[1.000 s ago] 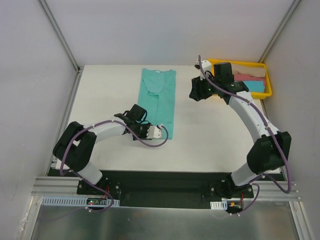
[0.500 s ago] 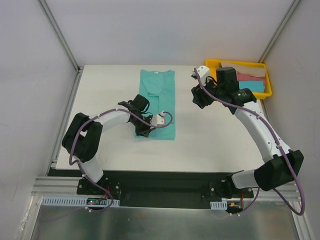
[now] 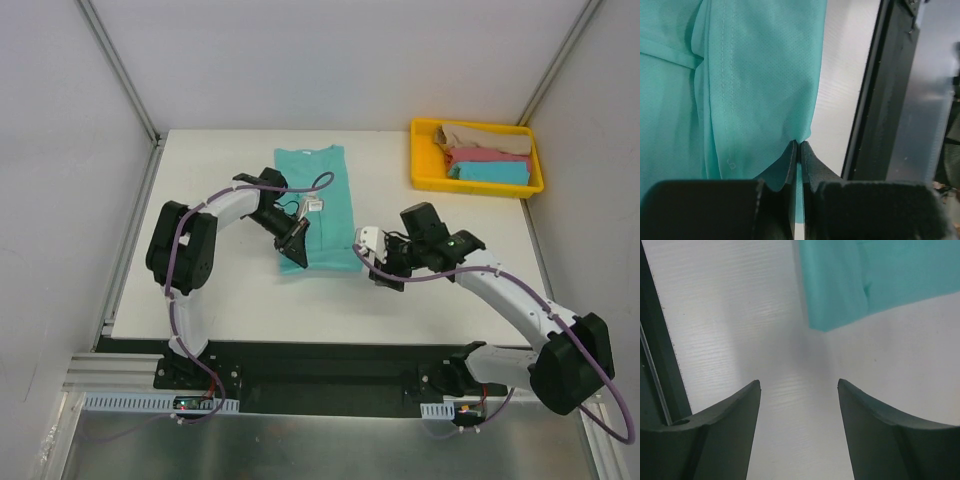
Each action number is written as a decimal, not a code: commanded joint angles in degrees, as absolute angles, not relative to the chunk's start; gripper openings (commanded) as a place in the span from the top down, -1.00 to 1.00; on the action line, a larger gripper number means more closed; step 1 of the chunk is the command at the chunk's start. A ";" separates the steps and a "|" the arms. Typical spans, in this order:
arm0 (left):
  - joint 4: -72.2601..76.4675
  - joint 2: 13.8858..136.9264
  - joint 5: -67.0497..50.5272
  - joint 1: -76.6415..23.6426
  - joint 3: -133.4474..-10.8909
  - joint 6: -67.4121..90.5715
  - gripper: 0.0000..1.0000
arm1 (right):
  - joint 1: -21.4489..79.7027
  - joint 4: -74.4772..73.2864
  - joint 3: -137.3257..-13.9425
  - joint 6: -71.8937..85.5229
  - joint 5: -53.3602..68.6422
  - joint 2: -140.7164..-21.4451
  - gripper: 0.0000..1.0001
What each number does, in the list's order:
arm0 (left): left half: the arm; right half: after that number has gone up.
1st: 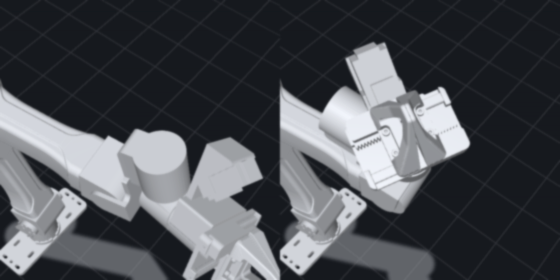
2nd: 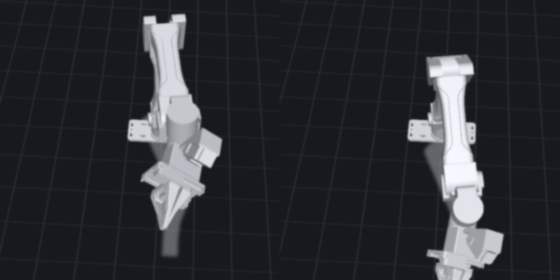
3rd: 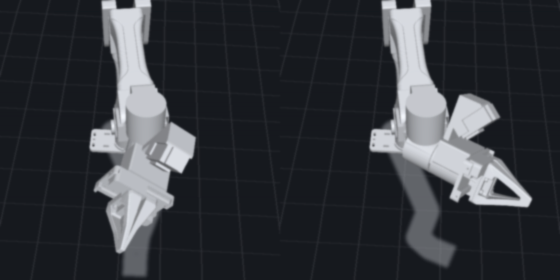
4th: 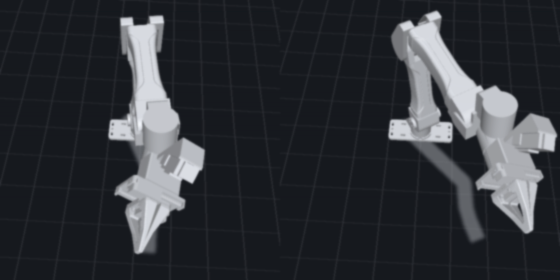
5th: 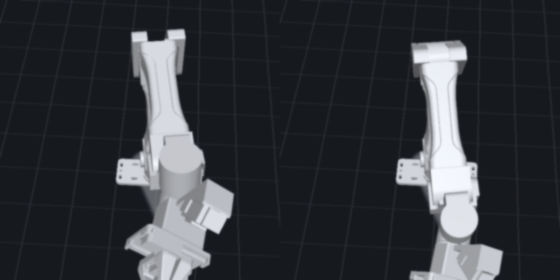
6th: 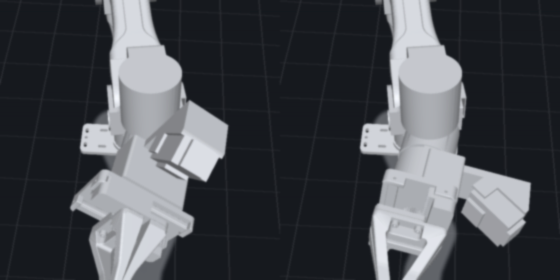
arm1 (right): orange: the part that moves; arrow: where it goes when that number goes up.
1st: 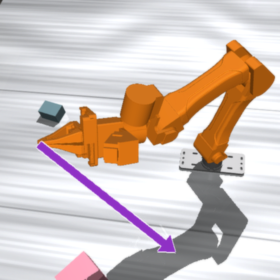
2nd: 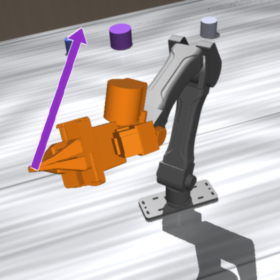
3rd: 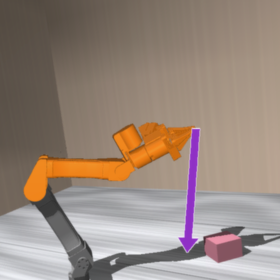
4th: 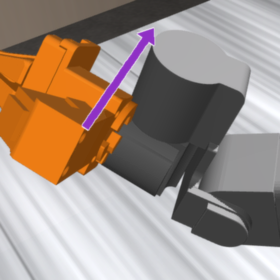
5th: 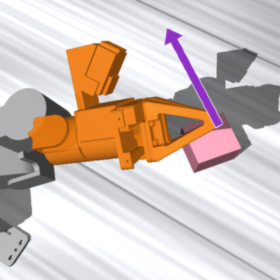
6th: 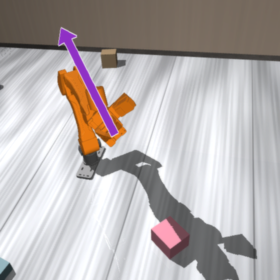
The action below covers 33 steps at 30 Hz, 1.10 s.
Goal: Roll the t-shirts
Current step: Roll the T-shirt to the center of the board.
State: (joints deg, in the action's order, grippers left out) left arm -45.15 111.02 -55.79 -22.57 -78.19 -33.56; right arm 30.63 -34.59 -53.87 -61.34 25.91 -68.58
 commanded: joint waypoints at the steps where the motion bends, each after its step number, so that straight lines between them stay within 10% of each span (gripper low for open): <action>1: -52.29 114.25 -66.00 -21.01 -83.66 -31.38 1.00 | 35.85 -20.06 -50.37 -65.57 25.50 -70.22 -0.33; 18: -57.92 120.06 -68.55 -18.55 -89.03 -34.36 1.00 | 38.85 -7.38 -59.05 -61.70 22.59 -92.98 -0.30; 25: -58.54 119.01 -68.56 -15.04 -88.95 -34.98 1.00 | 38.41 -11.68 -62.05 -65.83 25.22 -99.05 0.29; 33: -40.83 96.90 -55.74 -10.37 -70.12 -32.25 0.03 | 36.31 -25.38 -73.37 -61.72 30.04 -104.85 0.76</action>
State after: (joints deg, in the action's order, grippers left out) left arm -51.48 114.30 -62.22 -11.55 -81.69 -32.23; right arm 38.24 -17.17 -65.69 -64.47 24.38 -102.85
